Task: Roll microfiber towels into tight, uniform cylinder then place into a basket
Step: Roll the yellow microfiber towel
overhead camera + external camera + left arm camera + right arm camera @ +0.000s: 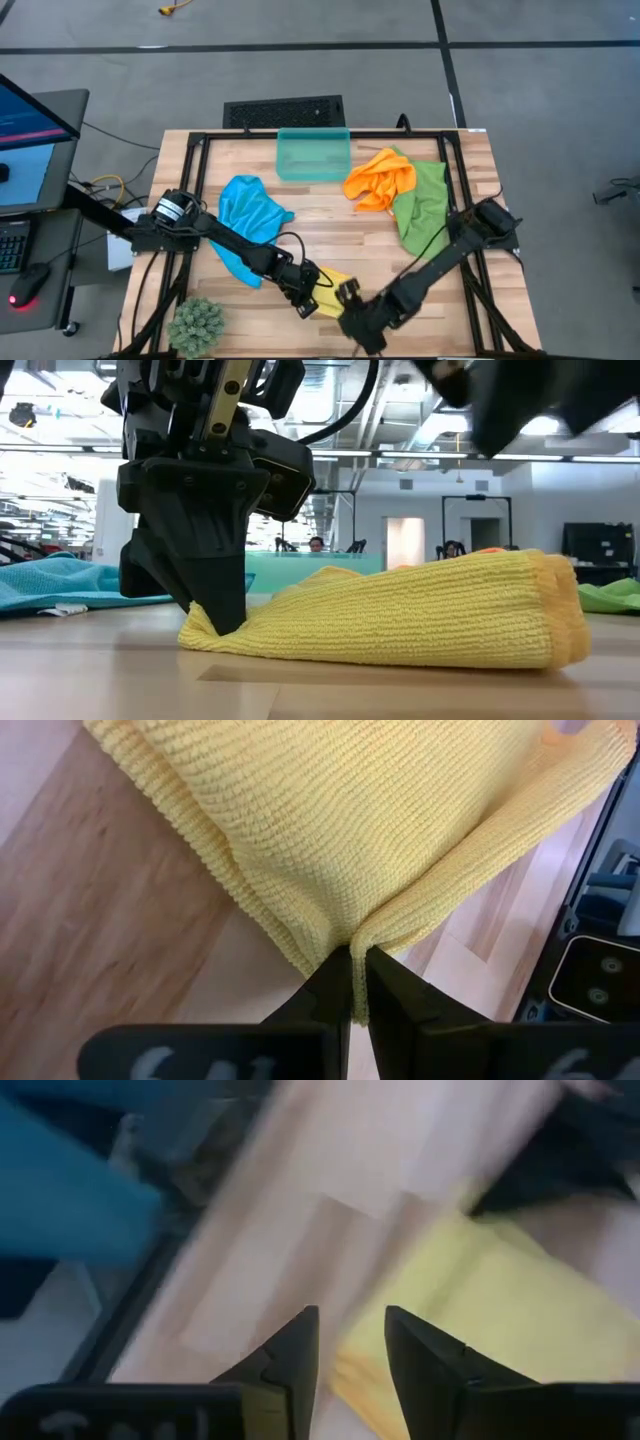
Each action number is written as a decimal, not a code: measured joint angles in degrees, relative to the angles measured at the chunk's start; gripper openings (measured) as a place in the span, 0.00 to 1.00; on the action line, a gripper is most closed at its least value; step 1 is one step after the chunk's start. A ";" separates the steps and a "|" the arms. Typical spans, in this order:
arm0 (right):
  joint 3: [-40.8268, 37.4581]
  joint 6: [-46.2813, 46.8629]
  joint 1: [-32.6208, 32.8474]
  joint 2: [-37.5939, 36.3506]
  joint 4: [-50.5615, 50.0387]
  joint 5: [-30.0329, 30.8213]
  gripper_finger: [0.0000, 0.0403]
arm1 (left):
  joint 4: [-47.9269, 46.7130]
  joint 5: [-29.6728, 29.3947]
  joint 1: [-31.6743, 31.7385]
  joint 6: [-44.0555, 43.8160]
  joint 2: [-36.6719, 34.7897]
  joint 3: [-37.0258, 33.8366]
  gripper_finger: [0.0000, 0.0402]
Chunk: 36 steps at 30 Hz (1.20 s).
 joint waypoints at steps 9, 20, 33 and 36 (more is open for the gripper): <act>-0.07 -9.17 1.03 2.22 3.14 1.32 0.33 | 0.22 0.21 0.00 0.85 0.00 -0.06 0.04; -0.37 -6.49 -1.80 4.45 3.82 -4.30 0.32 | 0.22 0.82 -0.07 1.81 0.02 -0.04 0.04; -0.07 0.82 -2.95 6.77 -0.21 -2.95 0.29 | 0.12 1.51 -0.07 1.81 0.04 -0.04 0.04; -0.07 2.86 -3.56 6.72 -1.66 -2.79 0.29 | 0.12 1.51 -0.07 1.81 0.04 -0.02 0.04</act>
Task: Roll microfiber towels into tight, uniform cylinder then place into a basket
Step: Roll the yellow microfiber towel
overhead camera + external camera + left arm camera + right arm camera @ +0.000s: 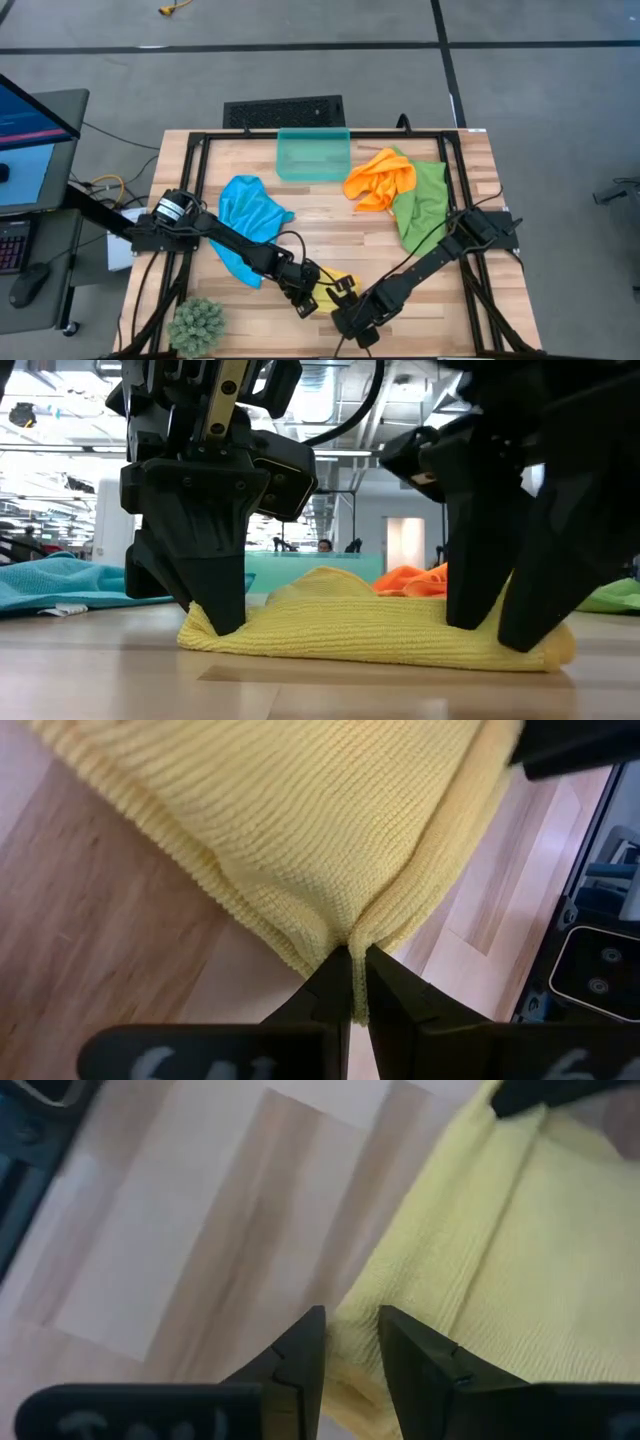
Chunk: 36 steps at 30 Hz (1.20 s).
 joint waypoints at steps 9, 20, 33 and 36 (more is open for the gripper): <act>0.12 2.84 -2.13 0.28 -4.24 -0.02 0.29 | 0.24 0.17 -0.04 -0.02 0.02 0.02 0.04; 0.34 3.37 -3.46 2.76 -4.61 0.02 0.29 | 0.41 0.09 -0.09 1.11 0.02 0.01 0.12; 0.28 6.30 -3.40 3.14 -4.55 1.90 0.08 | 0.87 3.34 -0.25 10.31 -0.02 0.05 0.30; 0.28 6.48 -3.42 3.14 -4.34 1.77 0.03 | 0.84 3.66 -0.26 14.14 -0.44 0.01 0.31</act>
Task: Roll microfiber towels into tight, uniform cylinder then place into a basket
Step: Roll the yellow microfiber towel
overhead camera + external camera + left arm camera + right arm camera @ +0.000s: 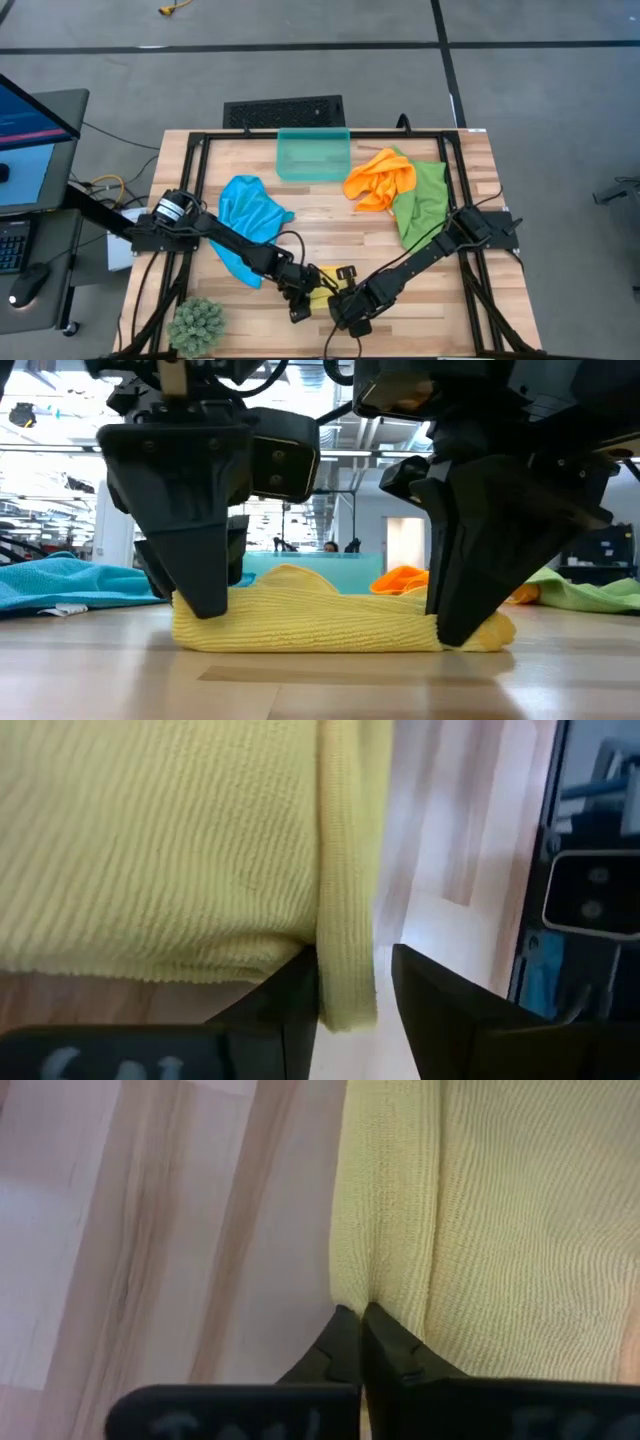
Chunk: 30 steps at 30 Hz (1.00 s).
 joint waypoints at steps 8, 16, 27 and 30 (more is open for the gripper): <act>-0.02 2.31 0.44 0.02 0.73 0.07 0.04 | -5.62 -7.76 -0.73 8.18 -4.85 -0.39 0.31; -0.11 2.44 0.24 0.02 1.16 -0.10 0.03 | -13.66 -25.01 -6.47 14.23 -10.11 -0.32 0.31; -0.15 2.85 -0.37 0.04 2.23 -0.55 0.03 | -1.00 -39.75 -16.19 39.33 -6.11 -0.11 0.31; -0.17 3.31 -0.48 0.11 3.00 -0.61 0.04 | 0.98 -39.64 -16.44 42.63 -3.90 0.24 0.31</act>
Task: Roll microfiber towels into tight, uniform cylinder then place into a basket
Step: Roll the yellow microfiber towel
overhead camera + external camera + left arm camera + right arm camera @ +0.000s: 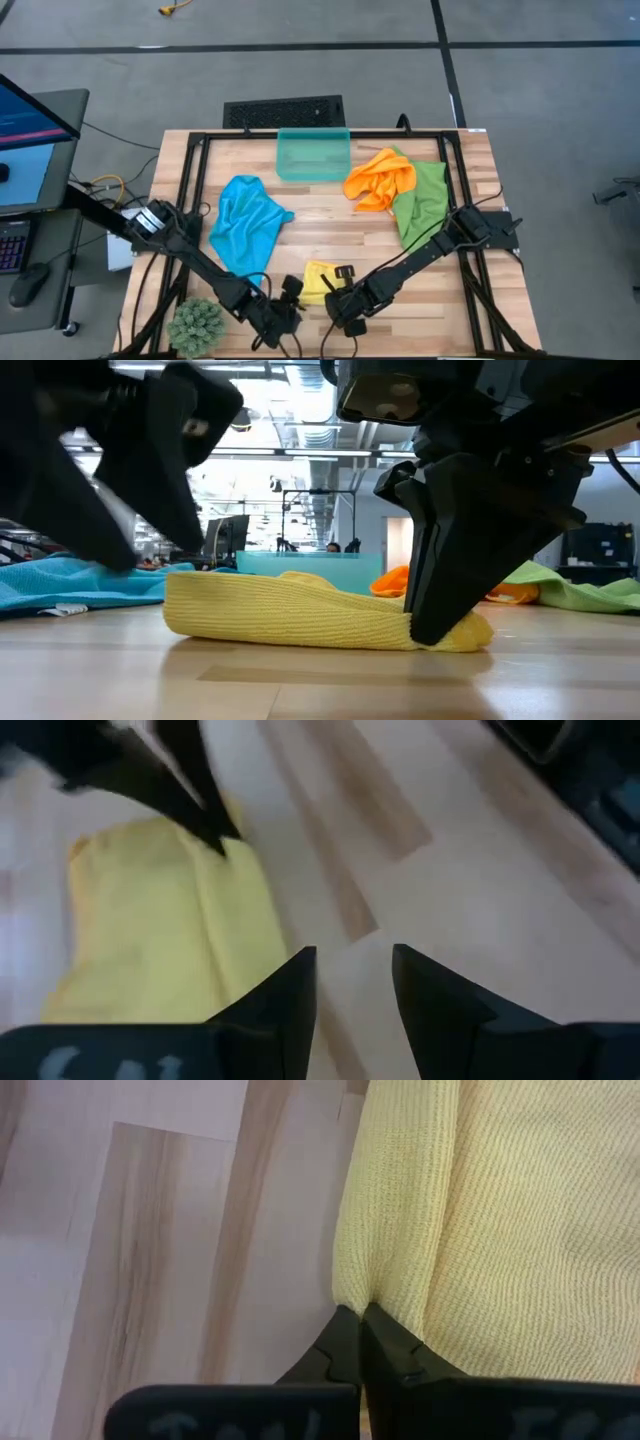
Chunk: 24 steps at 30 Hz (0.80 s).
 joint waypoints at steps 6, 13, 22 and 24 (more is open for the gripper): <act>0.00 0.02 0.00 0.00 -0.04 -0.11 0.02 | -0.98 -4.26 1.88 -0.74 0.84 0.02 0.31; 0.00 0.11 0.00 0.00 -0.02 -0.11 0.03 | -1.87 0.15 3.94 -0.44 0.84 0.02 0.31; 0.00 0.11 0.01 0.00 0.00 -0.11 0.03 | -0.67 -5.89 1.13 2.33 0.67 0.02 0.31; 0.00 0.12 0.00 0.00 0.00 -0.11 0.03 | -0.03 -5.35 0.74 2.77 0.67 0.04 0.31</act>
